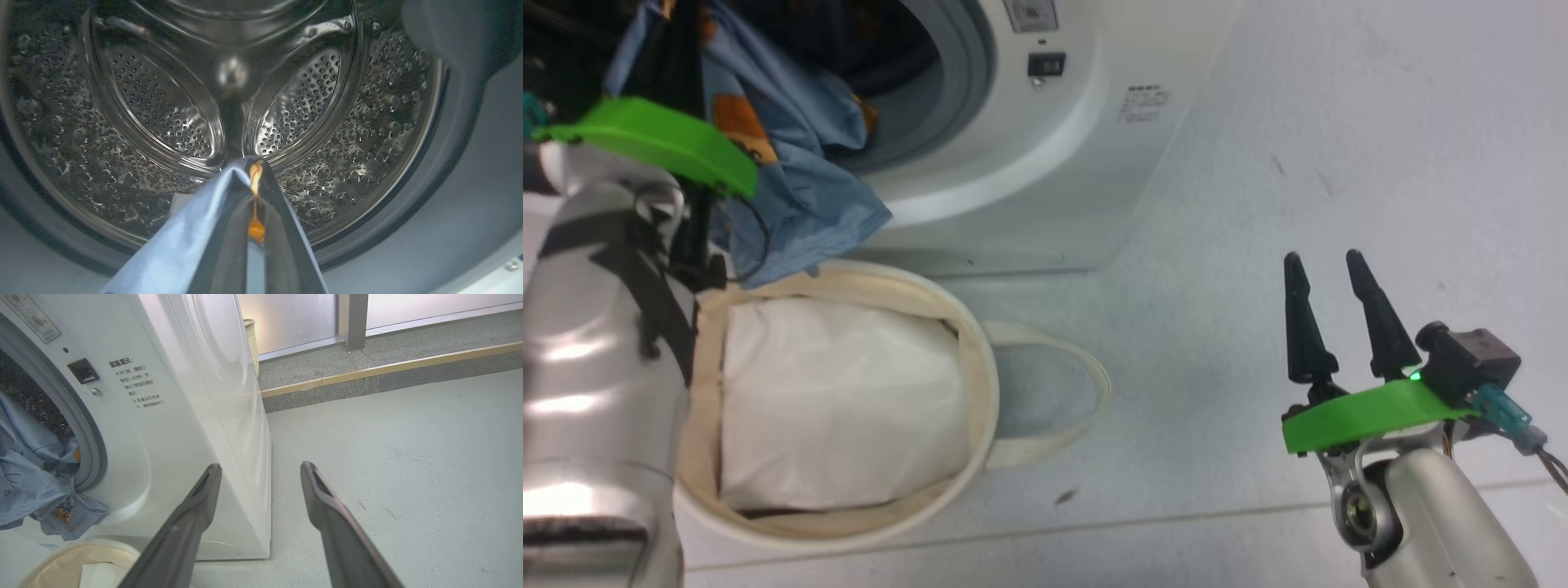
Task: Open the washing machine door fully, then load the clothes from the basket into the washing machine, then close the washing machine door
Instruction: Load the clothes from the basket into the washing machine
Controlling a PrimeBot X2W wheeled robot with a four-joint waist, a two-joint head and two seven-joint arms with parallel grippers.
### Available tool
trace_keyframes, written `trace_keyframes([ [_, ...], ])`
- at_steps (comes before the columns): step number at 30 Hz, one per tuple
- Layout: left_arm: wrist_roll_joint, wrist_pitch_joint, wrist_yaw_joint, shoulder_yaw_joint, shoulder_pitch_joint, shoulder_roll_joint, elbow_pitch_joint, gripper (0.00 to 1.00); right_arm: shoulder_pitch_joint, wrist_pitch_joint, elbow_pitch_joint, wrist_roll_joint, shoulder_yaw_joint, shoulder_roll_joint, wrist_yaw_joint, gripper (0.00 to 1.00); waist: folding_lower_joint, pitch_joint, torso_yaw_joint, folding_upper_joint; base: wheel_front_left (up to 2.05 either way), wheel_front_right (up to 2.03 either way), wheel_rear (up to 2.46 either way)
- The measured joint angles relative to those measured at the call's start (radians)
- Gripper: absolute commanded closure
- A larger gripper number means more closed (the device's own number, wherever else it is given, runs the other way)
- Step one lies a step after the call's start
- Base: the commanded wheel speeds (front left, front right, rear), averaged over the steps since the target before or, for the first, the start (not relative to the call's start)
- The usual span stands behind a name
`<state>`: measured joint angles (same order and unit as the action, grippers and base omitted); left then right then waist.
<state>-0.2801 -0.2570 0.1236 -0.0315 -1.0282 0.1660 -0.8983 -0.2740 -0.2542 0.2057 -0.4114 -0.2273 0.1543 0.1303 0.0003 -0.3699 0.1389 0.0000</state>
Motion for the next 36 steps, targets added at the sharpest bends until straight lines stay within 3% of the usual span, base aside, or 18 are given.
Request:
trace_keyframes([
  [9, 0.061, 0.0, 0.001, -0.04, -0.187, 0.049, -0.151, 1.0, -0.027, 0.0, -0.043, 0.041, 0.044, -0.032, 0.0, 0.0, 0.0, -0.189, 0.055, 0.0, 0.0, 0.0, 0.0],
  [11, 0.066, 0.0, -0.001, -0.032, -0.224, 0.055, -0.124, 1.0, -0.039, 0.0, -0.056, 0.042, 0.051, -0.033, 0.0, 0.0, 0.0, -0.218, 0.063, 0.0, 0.0, 0.0, 0.0],
  [18, 0.071, 0.0, -0.01, 0.076, -0.281, 0.03, 0.174, 1.0, -0.052, 0.0, -0.076, 0.059, 0.074, -0.039, 0.0, 0.0, -0.0001, -0.283, 0.075, 0.0, 0.0, 0.0, 0.0],
  [21, 0.091, -0.001, -0.009, 0.106, -0.26, 0.018, 0.178, 1.0, -0.052, 0.0, -0.076, 0.059, 0.069, -0.047, 0.0, 0.0, -0.0004, -0.282, 0.076, 0.0, 0.0, 0.0, 0.0],
  [23, 0.128, -0.001, -0.009, 0.088, -0.253, 0.019, 0.075, 1.0, -0.053, 0.0, -0.075, 0.059, 0.062, -0.048, 0.0, 0.0, -0.0004, -0.274, 0.077, 0.0, 0.0, 0.0, 0.0],
  [25, 0.152, 0.0, -0.019, 0.075, -0.247, 0.018, -0.047, 0.84, -0.053, 0.0, -0.074, 0.059, 0.057, -0.048, 0.0, 0.0, -0.0004, -0.266, 0.079, 0.0, 0.0, 0.0, 0.0],
  [26, 0.158, 0.0, -0.038, 0.072, -0.249, 0.018, -0.11, 0.0, -0.053, 0.0, -0.073, 0.059, 0.056, -0.048, 0.0, 0.0, -0.0005, -0.262, 0.08, 0.0, 0.0, 0.0, 0.0],
  [29, 0.179, 0.006, -0.049, 0.05, -0.268, 0.021, -0.244, 0.0, -0.053, 0.0, -0.067, 0.059, 0.052, -0.048, 0.0, 0.0, -0.0003, -0.254, 0.084, 0.0, 0.0, 0.0, 0.0],
  [32, 0.18, 0.114, -0.054, 0.04, -0.313, 0.018, -0.362, 0.0, -0.053, 0.0, -0.063, 0.059, 0.052, -0.049, 0.0, 0.0, -0.0004, -0.243, 0.09, 0.0, 0.0, 0.0, 0.0],
  [36, 0.183, 0.178, -0.062, 0.03, -0.332, 0.021, -0.391, 0.0, -0.055, 0.0, -0.057, 0.056, 0.048, -0.049, 0.0, 0.0, -0.0003, -0.227, 0.093, 0.0, 0.0, 0.0, 0.0],
])
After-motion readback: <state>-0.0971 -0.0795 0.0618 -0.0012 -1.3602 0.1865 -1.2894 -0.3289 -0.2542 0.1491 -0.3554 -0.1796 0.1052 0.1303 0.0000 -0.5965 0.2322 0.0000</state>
